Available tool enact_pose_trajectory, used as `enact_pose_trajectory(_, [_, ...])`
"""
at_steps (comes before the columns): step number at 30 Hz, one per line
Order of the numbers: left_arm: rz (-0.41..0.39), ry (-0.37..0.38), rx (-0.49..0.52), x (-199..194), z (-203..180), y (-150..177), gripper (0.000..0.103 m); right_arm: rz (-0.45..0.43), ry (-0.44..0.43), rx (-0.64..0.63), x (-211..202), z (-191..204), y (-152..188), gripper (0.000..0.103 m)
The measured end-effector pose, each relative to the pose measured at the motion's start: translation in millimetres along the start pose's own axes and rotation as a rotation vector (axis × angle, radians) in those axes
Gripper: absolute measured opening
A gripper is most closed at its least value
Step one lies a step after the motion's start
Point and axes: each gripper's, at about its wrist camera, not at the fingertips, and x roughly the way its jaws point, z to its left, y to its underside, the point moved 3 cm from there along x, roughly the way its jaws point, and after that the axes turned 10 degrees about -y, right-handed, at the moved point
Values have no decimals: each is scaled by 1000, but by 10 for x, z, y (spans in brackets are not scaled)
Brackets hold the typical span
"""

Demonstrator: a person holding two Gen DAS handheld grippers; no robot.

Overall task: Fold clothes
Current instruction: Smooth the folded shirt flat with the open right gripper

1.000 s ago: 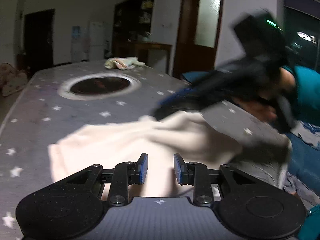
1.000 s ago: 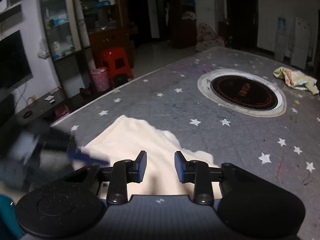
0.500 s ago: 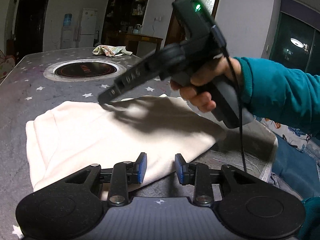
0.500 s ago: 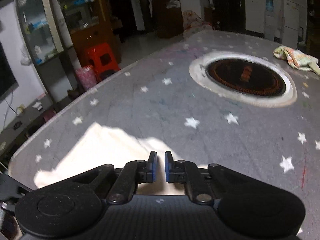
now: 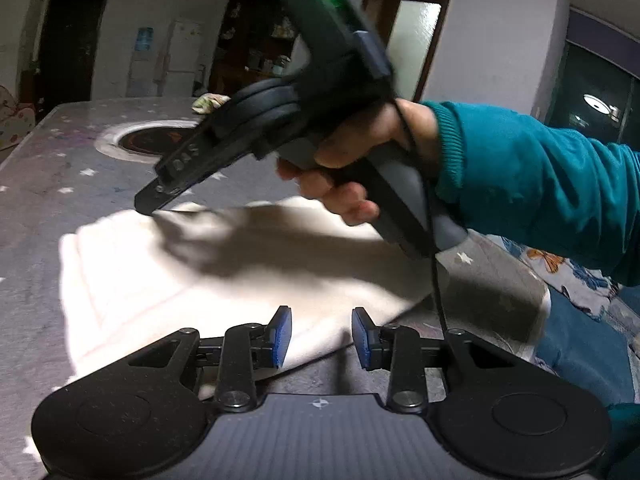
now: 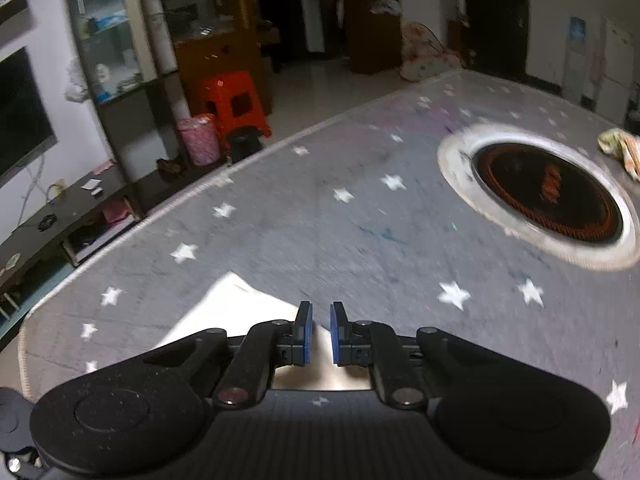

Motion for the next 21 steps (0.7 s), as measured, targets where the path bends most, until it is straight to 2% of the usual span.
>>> enact_pose_trajectory(4, [-34, -50, -39, -136, 101, -24, 42, 16, -81, -63, -21, 222, -11, 8])
enact_pose_trajectory(8, [1, -102, -99, -155, 241, 67, 42, 75, -128, -115, 159, 381, 12, 8])
enact_pose_trajectory(10, [13, -95, -128, -176, 272, 107, 42, 100, -125, -118, 285, 392, 33, 8])
enact_pose_trajectory(15, [18, -80, -160, -241, 300, 152, 42, 78, -122, -94, 318, 402, -12, 8])
enact_pose_trajectory(17, [5, -79, -155, -286, 298, 117, 43, 62, -122, -100, 237, 408, -41, 9])
enact_pose_trajectory(21, [-38, -78, -151, -336, 307, 9, 46, 26, -84, -98, -77, 347, -66, 19])
